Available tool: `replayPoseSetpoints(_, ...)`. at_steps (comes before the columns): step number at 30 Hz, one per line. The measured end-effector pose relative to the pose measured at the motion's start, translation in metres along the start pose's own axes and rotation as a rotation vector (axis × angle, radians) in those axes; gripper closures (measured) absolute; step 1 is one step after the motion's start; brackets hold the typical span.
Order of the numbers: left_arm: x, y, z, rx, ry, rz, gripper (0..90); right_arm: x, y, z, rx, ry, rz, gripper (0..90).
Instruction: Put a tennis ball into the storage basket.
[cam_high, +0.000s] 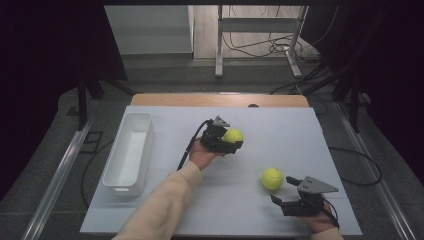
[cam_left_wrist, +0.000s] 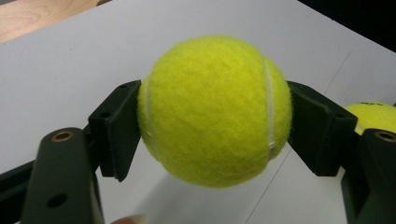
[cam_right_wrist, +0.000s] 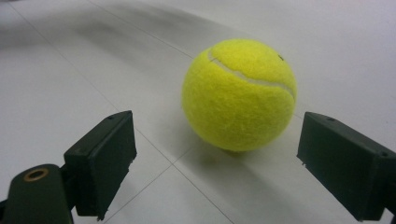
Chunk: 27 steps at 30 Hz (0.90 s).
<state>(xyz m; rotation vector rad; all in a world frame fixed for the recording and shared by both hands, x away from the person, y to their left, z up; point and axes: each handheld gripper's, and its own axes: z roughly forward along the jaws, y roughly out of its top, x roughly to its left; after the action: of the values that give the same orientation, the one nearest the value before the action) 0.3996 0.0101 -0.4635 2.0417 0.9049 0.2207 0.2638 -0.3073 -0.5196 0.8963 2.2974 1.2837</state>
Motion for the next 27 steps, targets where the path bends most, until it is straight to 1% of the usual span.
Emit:
replayPoseSetpoints(8, 0.001, -0.001, -0.006, -0.003, 0.004, 0.002, 25.8, 0.0, 0.0, 0.0, 0.0, -0.001, 0.001, 12.1)
replayPoseSetpoints(22, 0.004, -0.004, -0.018, -0.018, 0.014, -0.008, 25.8, 0.0, 0.0, -0.001, -0.002, -0.004, 0.003, 12.1)
replayPoseSetpoints(27, 0.006, -0.006, -0.024, -0.02, 0.026, -0.013, 25.8, 0.0, 0.0, -0.001, -0.002, -0.005, 0.005, 12.1)
